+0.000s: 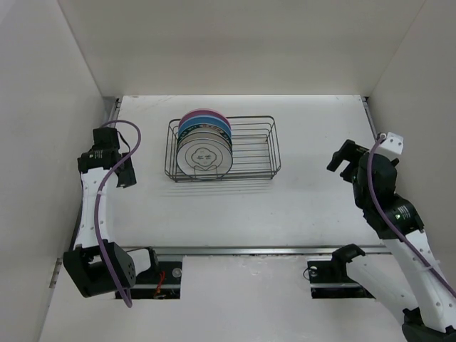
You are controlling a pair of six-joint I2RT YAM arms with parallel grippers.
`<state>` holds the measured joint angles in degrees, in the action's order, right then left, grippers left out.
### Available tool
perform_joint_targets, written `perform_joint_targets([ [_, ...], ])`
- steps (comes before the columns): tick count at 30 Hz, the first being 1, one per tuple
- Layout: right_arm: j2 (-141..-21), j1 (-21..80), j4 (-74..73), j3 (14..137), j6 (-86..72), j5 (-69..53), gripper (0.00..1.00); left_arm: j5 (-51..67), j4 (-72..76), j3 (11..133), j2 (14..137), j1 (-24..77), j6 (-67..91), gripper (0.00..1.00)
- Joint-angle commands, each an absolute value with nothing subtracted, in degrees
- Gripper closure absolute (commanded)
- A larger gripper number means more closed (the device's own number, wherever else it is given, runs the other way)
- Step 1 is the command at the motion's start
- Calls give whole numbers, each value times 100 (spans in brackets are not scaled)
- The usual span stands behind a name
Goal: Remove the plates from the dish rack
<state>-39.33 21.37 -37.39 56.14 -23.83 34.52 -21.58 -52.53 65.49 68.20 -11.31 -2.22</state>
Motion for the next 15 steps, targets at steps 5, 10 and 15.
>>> perform_joint_targets([
  [5,-4236,2127,-3192,5897,-2013,2946,0,-1777,-5317,7004,6838,-1134,-281,1],
  [10,-5059,2127,-2778,6556,-1188,822,0,-477,-5317,7793,7205,-1134,-668,1],
  [15,-6545,2600,-2593,7434,-389,-966,11,763,-5597,9243,8110,-722,-738,1],
])
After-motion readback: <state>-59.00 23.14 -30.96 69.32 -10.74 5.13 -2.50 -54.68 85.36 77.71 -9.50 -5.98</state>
